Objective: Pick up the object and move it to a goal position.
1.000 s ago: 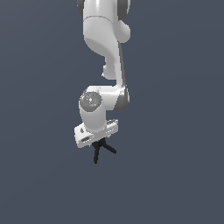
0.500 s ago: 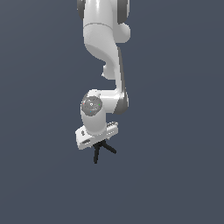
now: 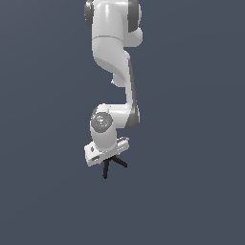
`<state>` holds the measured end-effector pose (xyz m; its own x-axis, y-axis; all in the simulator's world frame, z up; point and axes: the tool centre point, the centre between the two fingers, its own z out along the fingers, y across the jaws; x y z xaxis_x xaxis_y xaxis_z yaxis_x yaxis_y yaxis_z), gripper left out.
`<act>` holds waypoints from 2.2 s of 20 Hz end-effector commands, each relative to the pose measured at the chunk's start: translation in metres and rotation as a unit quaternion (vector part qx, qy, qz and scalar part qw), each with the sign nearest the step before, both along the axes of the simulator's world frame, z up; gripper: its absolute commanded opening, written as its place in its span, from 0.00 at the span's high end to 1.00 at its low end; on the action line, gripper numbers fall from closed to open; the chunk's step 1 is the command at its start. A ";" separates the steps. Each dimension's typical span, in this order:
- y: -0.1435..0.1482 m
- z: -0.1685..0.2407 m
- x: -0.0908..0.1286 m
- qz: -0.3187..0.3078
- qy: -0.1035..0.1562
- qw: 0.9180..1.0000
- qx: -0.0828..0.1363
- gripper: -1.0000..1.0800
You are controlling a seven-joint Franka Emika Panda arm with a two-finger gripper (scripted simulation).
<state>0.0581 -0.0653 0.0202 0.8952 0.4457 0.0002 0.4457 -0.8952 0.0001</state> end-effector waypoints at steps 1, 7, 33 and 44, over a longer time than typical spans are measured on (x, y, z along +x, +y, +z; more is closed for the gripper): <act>0.000 -0.001 0.000 0.000 0.000 1.000 0.000 1.00; 0.000 -0.001 0.000 0.000 0.000 1.000 0.000 1.00; 0.014 0.082 -0.057 0.000 0.000 1.000 0.000 1.00; 0.022 0.122 -0.083 0.000 0.000 1.000 0.000 1.00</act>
<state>-0.0233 -0.0443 0.1383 0.8952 0.4456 -0.0009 0.4456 -0.8952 0.0001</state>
